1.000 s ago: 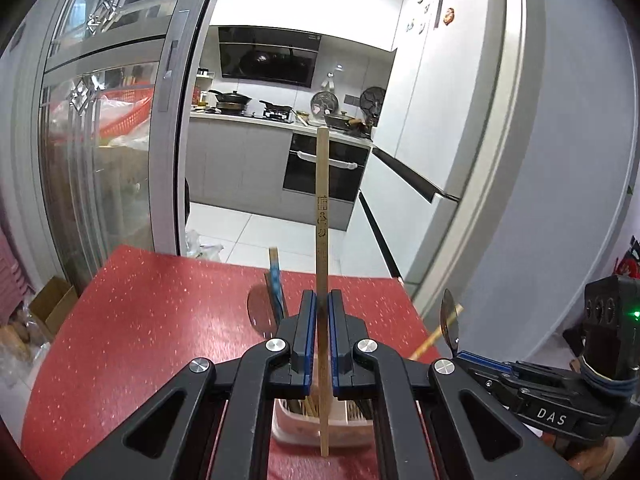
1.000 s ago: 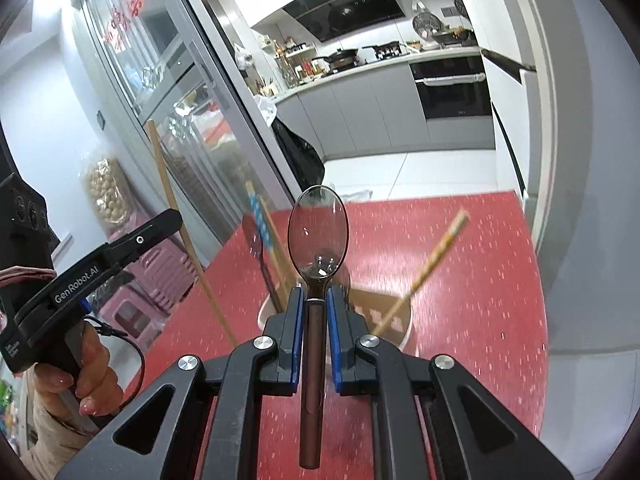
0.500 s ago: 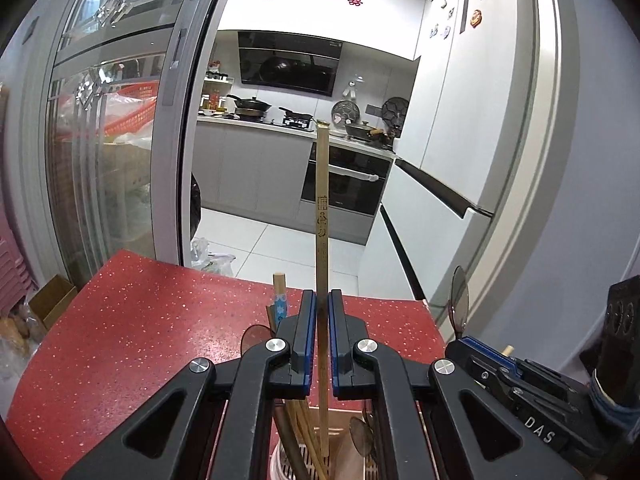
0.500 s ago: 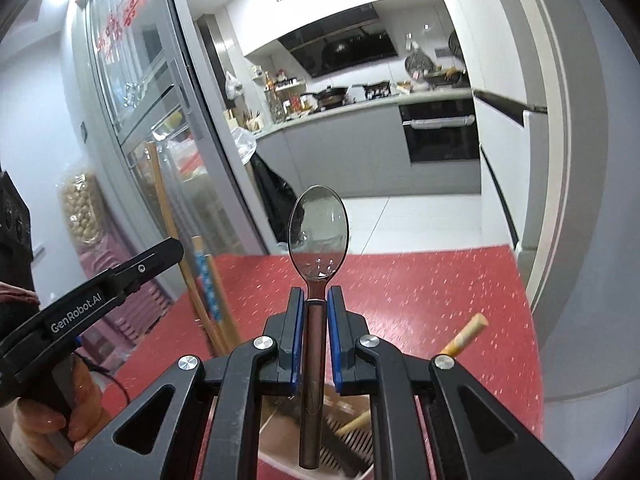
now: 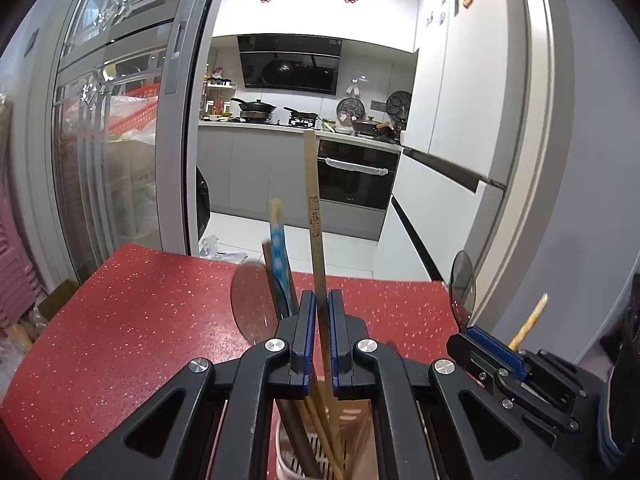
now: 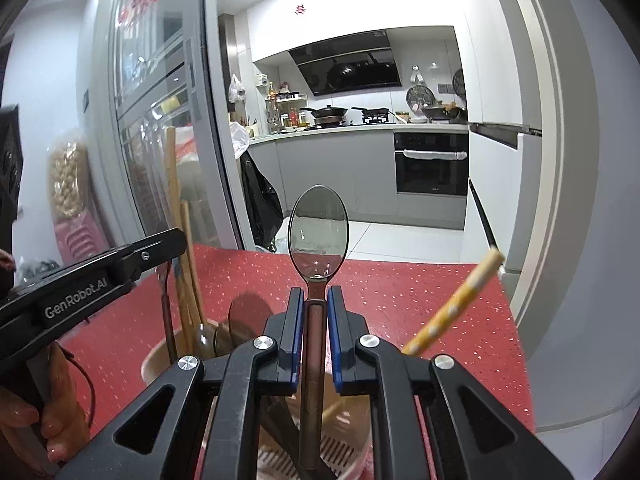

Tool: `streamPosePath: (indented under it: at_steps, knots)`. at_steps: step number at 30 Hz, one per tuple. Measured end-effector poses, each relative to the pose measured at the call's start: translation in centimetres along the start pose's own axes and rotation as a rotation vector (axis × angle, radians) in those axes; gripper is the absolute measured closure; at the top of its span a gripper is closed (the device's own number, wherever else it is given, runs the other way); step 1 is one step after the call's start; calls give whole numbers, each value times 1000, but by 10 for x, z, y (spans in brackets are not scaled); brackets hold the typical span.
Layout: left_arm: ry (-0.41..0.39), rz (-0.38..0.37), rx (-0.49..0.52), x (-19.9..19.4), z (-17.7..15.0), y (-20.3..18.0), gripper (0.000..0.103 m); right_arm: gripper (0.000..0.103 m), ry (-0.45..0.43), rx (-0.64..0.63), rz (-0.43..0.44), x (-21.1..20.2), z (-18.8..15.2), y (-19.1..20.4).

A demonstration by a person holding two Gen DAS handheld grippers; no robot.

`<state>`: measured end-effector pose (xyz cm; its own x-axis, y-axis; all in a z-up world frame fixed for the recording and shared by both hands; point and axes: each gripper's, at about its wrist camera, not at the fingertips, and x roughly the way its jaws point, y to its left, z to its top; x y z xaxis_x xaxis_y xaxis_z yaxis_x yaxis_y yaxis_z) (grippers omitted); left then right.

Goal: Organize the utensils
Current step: 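Lower both utensils into the caddy and open both grippers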

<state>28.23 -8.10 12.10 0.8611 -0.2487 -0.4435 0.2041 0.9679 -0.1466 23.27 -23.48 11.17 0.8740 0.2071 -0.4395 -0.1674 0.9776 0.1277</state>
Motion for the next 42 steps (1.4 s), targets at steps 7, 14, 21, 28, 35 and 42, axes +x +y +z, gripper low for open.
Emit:
streamPosePath:
  at_steps: [7,14,21,28,35,42]
  knots:
    - [58,6,12,3,-16,-2,71,91,30,4,0,-7,-17,1]
    - [91,30,39,4,-22,-7,71,91,66,27,1,-10,-24,-3]
    - [144,39,36,7,-26,-4,71,90,131,94,16,-2,-22,-17]
    - [150,37,41,3,-25,-4,71,84,165,107,24,2,-22,-17]
    - [153,27,39,0,-24,-2,71,66,165,107,35,-6,-20,-12]
    - [153,18,29,-2,-26,-1,71,60,155,119,36,-17,-15,-12]
